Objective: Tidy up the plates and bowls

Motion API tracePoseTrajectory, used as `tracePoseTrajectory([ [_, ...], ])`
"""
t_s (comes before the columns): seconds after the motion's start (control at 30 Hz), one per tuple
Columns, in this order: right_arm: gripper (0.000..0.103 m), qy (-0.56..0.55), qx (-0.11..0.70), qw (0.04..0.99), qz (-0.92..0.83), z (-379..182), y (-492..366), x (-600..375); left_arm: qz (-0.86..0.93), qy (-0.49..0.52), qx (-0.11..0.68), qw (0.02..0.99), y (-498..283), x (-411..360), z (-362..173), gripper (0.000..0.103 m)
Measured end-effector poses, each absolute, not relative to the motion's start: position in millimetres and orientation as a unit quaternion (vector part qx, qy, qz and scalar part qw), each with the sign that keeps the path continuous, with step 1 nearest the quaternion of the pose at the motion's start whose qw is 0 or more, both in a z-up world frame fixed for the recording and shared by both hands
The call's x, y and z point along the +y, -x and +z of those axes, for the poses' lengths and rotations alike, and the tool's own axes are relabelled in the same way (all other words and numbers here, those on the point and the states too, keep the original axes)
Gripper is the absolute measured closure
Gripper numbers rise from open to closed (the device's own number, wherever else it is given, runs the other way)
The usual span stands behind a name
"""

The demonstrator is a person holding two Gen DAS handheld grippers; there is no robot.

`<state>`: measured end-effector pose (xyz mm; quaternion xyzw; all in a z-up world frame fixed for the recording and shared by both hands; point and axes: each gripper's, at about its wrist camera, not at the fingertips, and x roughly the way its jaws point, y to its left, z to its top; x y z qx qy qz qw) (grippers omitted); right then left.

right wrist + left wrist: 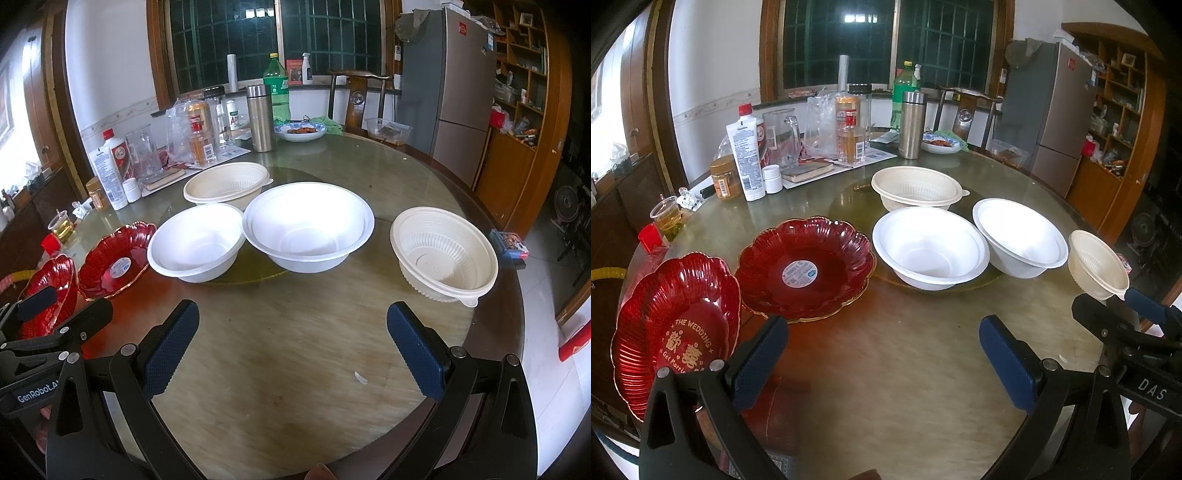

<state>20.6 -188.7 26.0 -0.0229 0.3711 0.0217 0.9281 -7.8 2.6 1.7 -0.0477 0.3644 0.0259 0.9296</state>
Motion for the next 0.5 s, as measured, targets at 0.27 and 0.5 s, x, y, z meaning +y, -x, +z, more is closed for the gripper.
tracePoseTrajectory([
  [0.27, 0.000, 0.029, 0.373, 0.927, 0.017, 25.9, -19.7, -185.5, 0.027, 0.048, 0.366, 0.929, 7.2, 0.1, 0.6, 0.000],
  [0.5, 0.000, 0.028, 0.373, 0.927, 0.015, 26.1, -17.8, -187.7, 0.025, 0.046, 0.365, 0.930, 7.8, -0.9, 1.0, 0.000],
])
